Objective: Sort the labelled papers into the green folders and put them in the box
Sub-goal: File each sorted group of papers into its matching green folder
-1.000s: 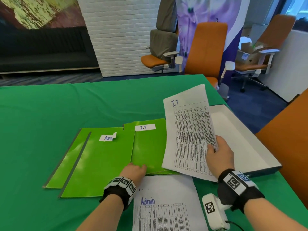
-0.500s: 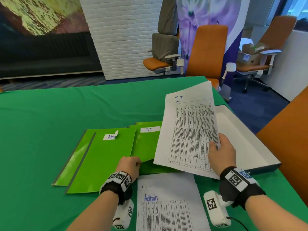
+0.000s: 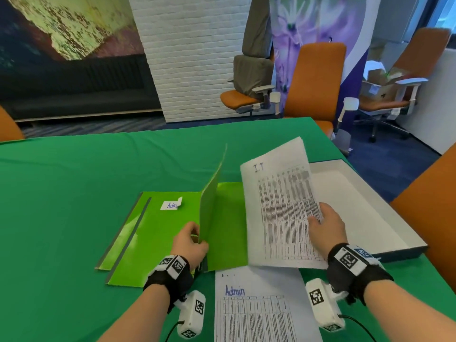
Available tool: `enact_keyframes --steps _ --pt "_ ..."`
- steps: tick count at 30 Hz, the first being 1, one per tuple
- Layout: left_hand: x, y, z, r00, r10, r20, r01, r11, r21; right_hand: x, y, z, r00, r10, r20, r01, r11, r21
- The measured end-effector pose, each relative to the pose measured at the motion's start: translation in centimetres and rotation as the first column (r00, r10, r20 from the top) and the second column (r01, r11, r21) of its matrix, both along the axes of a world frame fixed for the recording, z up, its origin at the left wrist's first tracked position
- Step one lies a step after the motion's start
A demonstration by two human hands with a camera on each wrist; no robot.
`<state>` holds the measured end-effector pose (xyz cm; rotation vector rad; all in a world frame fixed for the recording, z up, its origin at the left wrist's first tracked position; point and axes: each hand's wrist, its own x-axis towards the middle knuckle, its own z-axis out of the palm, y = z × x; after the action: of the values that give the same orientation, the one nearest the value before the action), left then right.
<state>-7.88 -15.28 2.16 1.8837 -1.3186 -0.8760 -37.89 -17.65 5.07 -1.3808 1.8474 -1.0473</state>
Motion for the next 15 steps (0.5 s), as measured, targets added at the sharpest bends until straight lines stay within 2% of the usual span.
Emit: enact_keyframes --steps 3,9,12,15 --pt "0.7 0.4 0.3 0.996 -0.017 -0.084 0.017 1.0 -0.002 1.7 -0.6 -0.6 0.996 0.069 -0.049 -0.068 0.997 0.035" --pt "2.9 0.6 -0.1 0.982 -0.067 -0.176 0.064 0.998 -0.021 5.7 -3.7 -1.8 0.988 0.151 0.027 -0.153 0.981 0.117" --pt "3.4 0.7 -0.5 0.975 -0.127 -0.183 0.12 0.992 -0.046 7.3 -5.1 -2.6 0.971 0.237 -0.003 -0.23 0.943 0.242" --pt "3.4 0.7 -1.0 0.97 -0.165 -0.177 0.158 0.986 -0.051 8.0 -5.5 -4.2 0.956 0.287 0.067 -0.292 0.894 0.341"
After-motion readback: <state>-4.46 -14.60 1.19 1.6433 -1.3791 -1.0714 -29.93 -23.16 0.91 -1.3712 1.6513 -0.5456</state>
